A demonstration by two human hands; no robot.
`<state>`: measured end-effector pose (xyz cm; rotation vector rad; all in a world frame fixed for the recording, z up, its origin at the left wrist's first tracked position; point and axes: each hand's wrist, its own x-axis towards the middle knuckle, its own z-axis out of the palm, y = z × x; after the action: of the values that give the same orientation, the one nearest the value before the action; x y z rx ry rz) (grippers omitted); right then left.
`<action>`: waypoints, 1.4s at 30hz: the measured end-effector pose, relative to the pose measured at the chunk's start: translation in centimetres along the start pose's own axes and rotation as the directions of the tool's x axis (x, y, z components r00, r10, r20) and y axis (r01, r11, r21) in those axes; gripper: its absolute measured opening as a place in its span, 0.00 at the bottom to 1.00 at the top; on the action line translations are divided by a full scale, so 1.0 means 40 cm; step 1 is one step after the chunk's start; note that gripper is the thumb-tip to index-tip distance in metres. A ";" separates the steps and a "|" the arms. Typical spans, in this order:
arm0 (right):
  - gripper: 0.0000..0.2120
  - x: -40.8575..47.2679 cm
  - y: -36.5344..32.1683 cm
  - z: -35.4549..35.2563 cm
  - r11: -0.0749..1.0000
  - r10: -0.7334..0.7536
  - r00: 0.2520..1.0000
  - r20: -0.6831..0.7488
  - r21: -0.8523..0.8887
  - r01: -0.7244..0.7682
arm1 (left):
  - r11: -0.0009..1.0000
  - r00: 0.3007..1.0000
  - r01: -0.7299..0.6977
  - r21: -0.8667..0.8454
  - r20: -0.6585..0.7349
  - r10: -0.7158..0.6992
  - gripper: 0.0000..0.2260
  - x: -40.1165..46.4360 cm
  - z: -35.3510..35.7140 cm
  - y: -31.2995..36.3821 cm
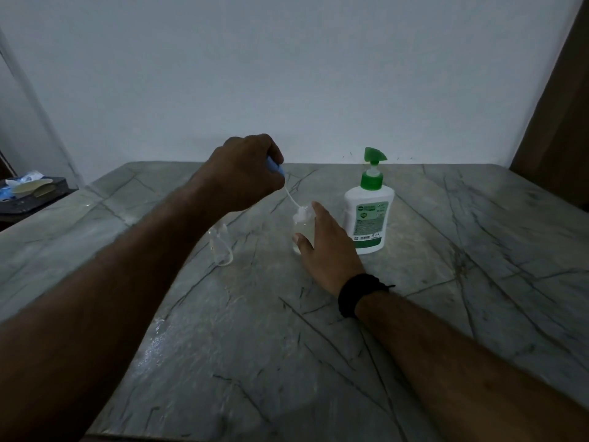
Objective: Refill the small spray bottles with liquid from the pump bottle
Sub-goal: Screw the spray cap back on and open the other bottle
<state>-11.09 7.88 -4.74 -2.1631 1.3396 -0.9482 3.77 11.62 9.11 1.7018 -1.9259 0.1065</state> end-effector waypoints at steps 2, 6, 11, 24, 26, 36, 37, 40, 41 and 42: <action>0.34 0.002 0.001 0.002 1.000 0.013 1.000 0.003 0.013 -0.013 | 1.000 0.999 -0.010 0.012 0.032 0.009 0.11 0.006 0.008 -0.002; 0.38 0.004 0.005 0.007 0.998 0.032 0.999 0.000 0.050 -0.032 | 0.998 0.989 -0.054 0.019 0.143 0.050 0.10 0.019 0.033 0.001; 0.42 0.003 0.008 0.005 0.991 0.037 0.999 0.001 0.128 -0.037 | 0.993 0.952 -0.107 0.055 0.295 0.087 0.10 0.042 0.070 0.000; 0.45 0.008 0.012 0.008 0.985 0.029 0.999 -0.022 0.170 -0.024 | 0.947 0.879 -0.173 0.270 0.477 0.024 0.12 0.086 0.125 0.018; 0.45 0.009 0.014 0.011 0.986 0.026 0.999 -0.026 0.168 -0.021 | 0.927 0.873 -0.196 0.320 0.488 0.017 0.15 0.092 0.124 0.020; 0.46 0.004 0.016 0.012 0.989 0.008 0.998 -0.065 0.150 0.002 | 0.801 0.928 -0.262 0.537 0.369 0.057 0.25 0.095 0.138 0.013; 0.46 0.004 0.016 0.012 0.988 0.009 0.998 -0.067 0.152 0.001 | 0.799 0.935 -0.256 0.543 0.350 0.062 0.26 0.093 0.140 0.012; 0.47 0.005 0.016 0.011 0.986 0.012 0.998 -0.069 0.164 0.000 | 0.814 0.947 -0.233 0.532 0.313 0.066 0.25 0.090 0.144 0.013; 0.47 0.004 0.016 0.011 0.986 0.011 0.998 -0.068 0.165 0.000 | 0.822 0.944 -0.233 0.519 0.323 0.064 0.25 0.091 0.144 0.013; 0.47 0.005 0.017 0.010 0.986 0.012 0.998 -0.065 0.166 -0.001 | 0.832 0.934 -0.243 0.499 0.353 0.061 0.24 0.093 0.143 0.014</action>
<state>-11.13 7.41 -5.40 -2.0179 1.2493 -1.0962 1.09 6.07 6.18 2.0078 -2.4497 0.5026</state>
